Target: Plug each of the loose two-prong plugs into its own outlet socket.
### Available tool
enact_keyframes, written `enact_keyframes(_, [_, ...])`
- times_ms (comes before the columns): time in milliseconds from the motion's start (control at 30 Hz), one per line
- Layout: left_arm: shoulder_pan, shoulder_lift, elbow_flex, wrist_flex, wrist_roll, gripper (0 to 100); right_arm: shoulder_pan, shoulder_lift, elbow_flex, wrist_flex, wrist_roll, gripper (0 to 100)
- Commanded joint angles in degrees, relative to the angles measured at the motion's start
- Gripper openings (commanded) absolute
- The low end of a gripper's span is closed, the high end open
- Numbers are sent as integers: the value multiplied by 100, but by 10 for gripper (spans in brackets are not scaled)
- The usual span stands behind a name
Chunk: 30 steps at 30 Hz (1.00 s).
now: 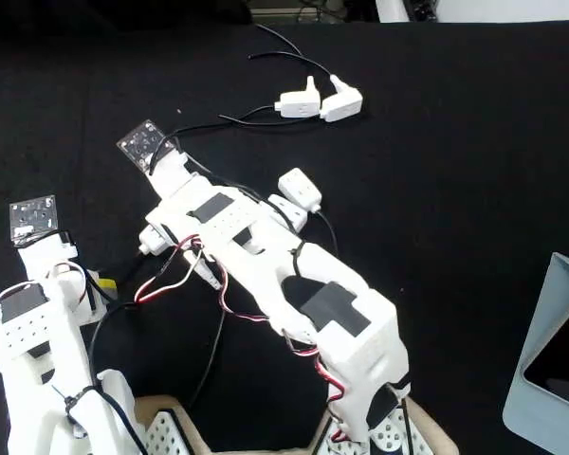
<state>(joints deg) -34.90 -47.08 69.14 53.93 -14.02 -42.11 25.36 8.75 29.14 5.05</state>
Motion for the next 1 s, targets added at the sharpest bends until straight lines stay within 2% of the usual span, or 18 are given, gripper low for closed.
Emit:
enact_keyframes(0, [75,-62,-22,-88,44,281,35,40,75,193,176,11])
enact_keyframes(133, [75,-97,31,-97,35,281,35,84,-57,563,519,11])
enact_keyframes(533, [75,-62,48,-167,35,281,26,-637,-224,791,501,17])
enact_keyframes(667, [75,-105,163,-316,35,281,26,-1262,-242,1389,457,122])
enact_keyframes(767, [75,-105,163,-316,35,281,26,-1613,-215,1679,105,175])
enact_keyframes(967, [75,-105,171,-316,35,281,53,-1613,-31,1846,-35,121])
